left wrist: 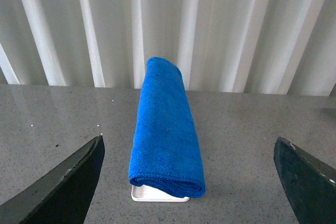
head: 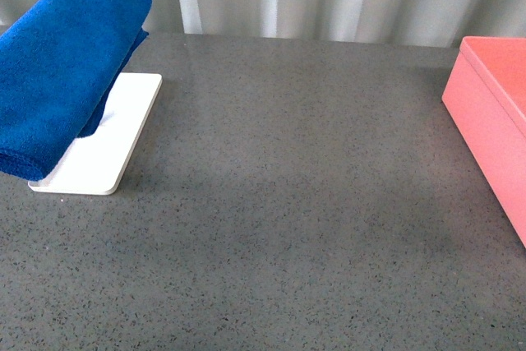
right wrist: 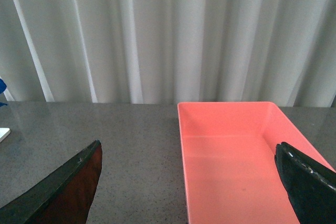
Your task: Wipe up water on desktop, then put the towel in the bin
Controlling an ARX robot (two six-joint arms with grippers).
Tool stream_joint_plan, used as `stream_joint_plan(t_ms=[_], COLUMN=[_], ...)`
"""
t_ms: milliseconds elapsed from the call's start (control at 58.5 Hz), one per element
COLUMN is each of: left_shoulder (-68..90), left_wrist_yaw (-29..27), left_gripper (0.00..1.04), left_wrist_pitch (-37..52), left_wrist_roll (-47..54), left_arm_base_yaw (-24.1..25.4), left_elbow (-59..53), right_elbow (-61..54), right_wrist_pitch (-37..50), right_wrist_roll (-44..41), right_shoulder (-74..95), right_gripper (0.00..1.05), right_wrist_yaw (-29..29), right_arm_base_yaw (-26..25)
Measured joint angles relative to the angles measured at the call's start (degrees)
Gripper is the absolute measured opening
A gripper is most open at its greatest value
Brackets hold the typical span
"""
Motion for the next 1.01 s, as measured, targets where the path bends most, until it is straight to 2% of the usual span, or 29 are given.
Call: stream_joint_plan(t_ms=[1008], left_shoulder=[0.0], left_wrist_yaw=[0.0], left_gripper=[0.98], left_wrist_pitch=[0.0], left_wrist_roll=[0.0], left_arm_base_yaw=[0.0], left_elbow=[0.0], right_elbow=[0.0], right_wrist_pitch=[0.0], right_wrist_roll=[0.0], right_shoulder=[0.0], right_gripper=[0.98], right_wrist_yaw=[0.0], right_arm_base_yaw=[0.0])
